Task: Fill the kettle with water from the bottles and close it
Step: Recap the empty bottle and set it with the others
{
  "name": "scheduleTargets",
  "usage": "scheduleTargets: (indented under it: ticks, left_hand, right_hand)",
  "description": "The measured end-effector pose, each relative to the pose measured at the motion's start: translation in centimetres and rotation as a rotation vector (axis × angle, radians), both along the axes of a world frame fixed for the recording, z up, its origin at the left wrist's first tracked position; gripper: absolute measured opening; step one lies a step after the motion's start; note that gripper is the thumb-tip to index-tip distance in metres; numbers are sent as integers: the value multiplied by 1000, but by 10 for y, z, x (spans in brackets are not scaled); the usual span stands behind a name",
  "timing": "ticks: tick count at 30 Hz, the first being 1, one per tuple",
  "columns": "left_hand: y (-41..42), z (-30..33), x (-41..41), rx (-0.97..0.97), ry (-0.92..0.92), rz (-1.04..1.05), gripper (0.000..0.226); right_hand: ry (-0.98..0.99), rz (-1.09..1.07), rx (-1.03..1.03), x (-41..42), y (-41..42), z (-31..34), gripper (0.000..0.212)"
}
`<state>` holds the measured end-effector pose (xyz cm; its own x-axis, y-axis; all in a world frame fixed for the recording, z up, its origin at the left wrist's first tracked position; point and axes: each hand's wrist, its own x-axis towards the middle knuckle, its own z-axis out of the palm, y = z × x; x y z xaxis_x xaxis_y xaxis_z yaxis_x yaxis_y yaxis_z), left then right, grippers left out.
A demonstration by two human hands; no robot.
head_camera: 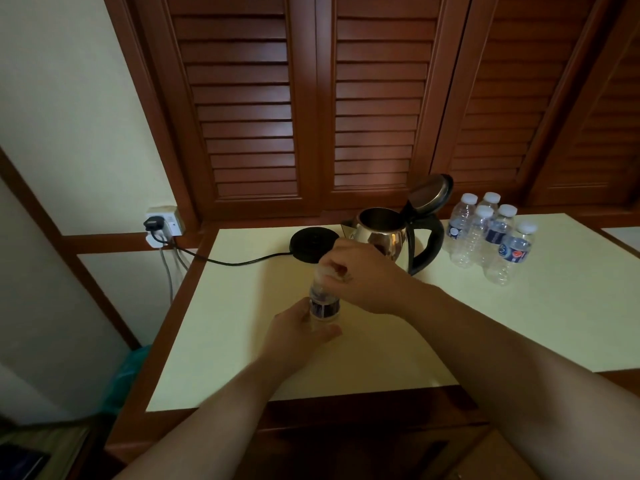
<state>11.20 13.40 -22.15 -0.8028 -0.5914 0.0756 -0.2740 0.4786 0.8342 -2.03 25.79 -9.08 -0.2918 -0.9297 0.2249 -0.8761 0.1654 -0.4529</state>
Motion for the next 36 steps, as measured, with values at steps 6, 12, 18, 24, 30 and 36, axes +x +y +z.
scheduleTargets:
  ticks: [6,12,18,24,30,36]
  left_hand:
    - [0,0,0,4,-1,-2,40]
    - [0,3,1,-23,-21,-16,44]
    - [0,2,1,-31,-12,-29,45]
    - [1,1,1,-40,-12,-18,45]
    - [1,0,2,-24,-11,-11,51]
    - [5,5,2,-29,3,2,56]
  right_hand:
    - [-13,-121,-22,1,-2,6,40]
    - [-54,-15,50,0,-6,14,34]
    - [-201,-25,-26,-9,5,7,37]
    - [-151,-145,-60,4,1,4,39]
    - [-210,-147,-194,-2,2,6,35]
    - [-255,-307,-146,-35,44,-19,29]
